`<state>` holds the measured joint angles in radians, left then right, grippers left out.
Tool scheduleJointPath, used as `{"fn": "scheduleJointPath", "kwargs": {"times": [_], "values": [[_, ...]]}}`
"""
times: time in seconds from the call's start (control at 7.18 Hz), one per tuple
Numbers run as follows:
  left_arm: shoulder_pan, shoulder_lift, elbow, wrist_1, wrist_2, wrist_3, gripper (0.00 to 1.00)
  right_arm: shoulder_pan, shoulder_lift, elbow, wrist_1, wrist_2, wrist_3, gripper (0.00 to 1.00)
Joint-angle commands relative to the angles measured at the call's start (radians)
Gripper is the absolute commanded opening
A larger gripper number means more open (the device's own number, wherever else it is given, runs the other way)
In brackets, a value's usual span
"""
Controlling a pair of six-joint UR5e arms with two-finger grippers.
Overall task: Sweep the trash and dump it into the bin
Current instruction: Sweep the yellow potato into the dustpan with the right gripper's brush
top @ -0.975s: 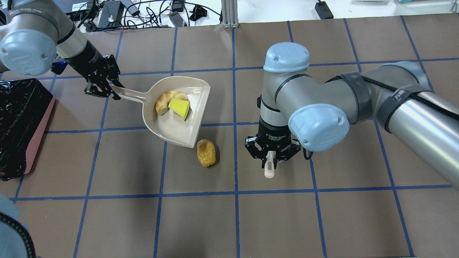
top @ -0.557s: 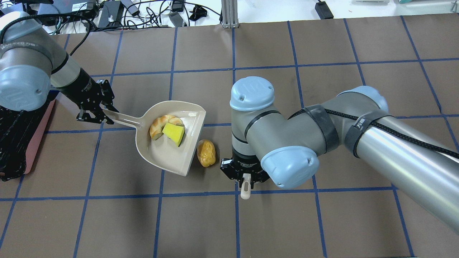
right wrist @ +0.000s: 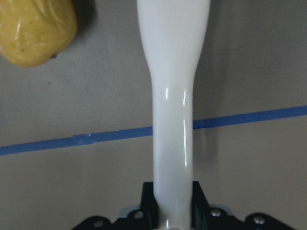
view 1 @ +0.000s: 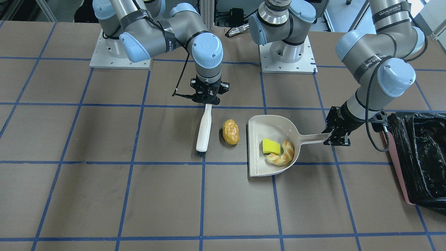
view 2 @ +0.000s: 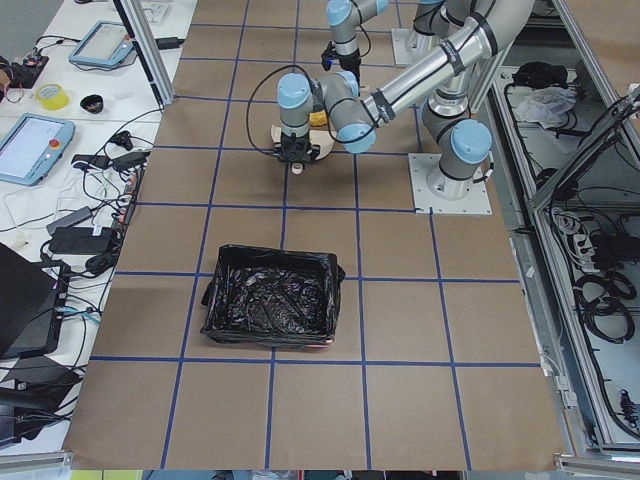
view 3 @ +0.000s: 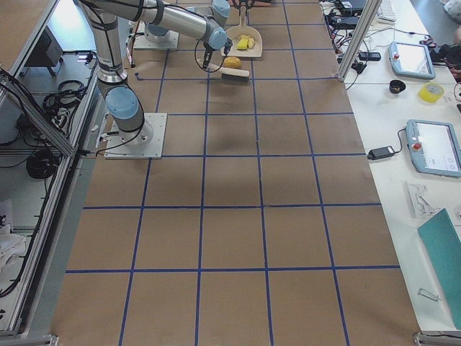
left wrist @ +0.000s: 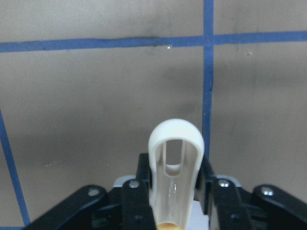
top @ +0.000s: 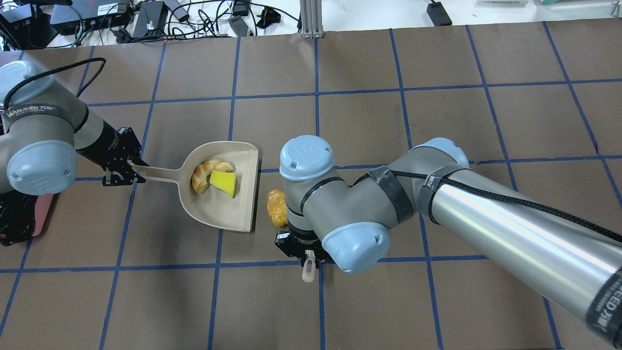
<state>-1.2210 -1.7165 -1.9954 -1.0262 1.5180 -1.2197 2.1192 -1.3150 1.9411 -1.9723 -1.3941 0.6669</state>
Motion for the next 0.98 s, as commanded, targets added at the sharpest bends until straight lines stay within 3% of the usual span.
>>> {"fn": "scheduleJointPath", "kwargs": {"times": [0.0,0.28,0.56,0.84], "values": [[-0.032,-0.011,-0.022,0.021,0.063,-0.113,0.0,0.027,0.013,-0.004,-0.036,0.004,0.057,0.0],[-0.089,-0.006,-0.023,0.018,0.086,-0.176,0.0,0.057,0.026,-0.014,-0.059,0.006,0.068,0.0],[-0.142,0.018,-0.06,0.015,0.087,-0.213,0.0,0.093,0.068,-0.046,-0.117,0.07,0.117,0.0],[-0.163,0.035,-0.109,0.021,0.087,-0.221,0.0,0.143,0.144,-0.188,-0.106,0.072,0.186,0.0]]}}
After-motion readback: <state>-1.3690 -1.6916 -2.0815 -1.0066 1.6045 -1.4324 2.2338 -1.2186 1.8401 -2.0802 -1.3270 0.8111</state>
